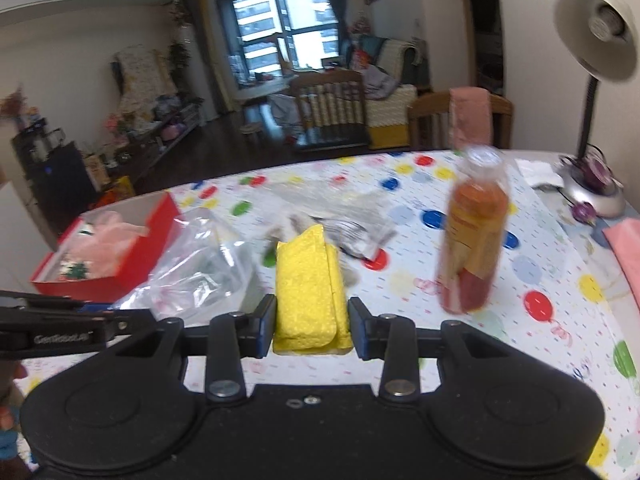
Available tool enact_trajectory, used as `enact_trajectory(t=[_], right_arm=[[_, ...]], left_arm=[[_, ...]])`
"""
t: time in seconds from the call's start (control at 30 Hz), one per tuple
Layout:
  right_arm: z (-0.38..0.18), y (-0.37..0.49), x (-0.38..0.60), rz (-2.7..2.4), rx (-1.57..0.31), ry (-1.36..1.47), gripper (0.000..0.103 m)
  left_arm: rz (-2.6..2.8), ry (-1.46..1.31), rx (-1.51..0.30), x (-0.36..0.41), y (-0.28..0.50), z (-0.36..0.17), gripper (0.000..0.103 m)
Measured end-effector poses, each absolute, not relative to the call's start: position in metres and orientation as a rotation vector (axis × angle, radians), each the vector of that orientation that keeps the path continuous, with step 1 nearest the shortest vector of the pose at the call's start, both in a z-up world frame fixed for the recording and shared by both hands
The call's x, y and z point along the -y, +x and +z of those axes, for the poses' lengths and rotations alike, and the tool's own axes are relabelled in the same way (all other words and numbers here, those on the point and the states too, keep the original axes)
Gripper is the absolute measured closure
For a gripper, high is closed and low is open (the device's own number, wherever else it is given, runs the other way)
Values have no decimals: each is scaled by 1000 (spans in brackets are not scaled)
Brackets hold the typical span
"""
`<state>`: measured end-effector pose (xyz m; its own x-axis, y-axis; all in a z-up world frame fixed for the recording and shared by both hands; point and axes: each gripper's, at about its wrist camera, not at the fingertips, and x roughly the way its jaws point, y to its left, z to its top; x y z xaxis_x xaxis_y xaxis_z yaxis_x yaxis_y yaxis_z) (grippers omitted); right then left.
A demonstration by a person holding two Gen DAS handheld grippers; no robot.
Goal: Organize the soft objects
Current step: 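Carry the plastic bag with the left gripper while the right gripper carries the sponge into the box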
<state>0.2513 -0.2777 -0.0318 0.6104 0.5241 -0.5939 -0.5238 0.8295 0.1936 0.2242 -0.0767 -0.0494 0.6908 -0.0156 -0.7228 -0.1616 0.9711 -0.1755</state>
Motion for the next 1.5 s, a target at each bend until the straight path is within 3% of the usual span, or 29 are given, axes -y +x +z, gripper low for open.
enact_trajectory(t=[0.77, 1.5], right_arm=[[15, 225, 134, 820, -638, -52, 66], [13, 216, -27, 833, -685, -104, 66]], left_arm=[[250, -298, -719, -75, 179, -2, 77], [358, -254, -769, -232, 176, -18, 77]])
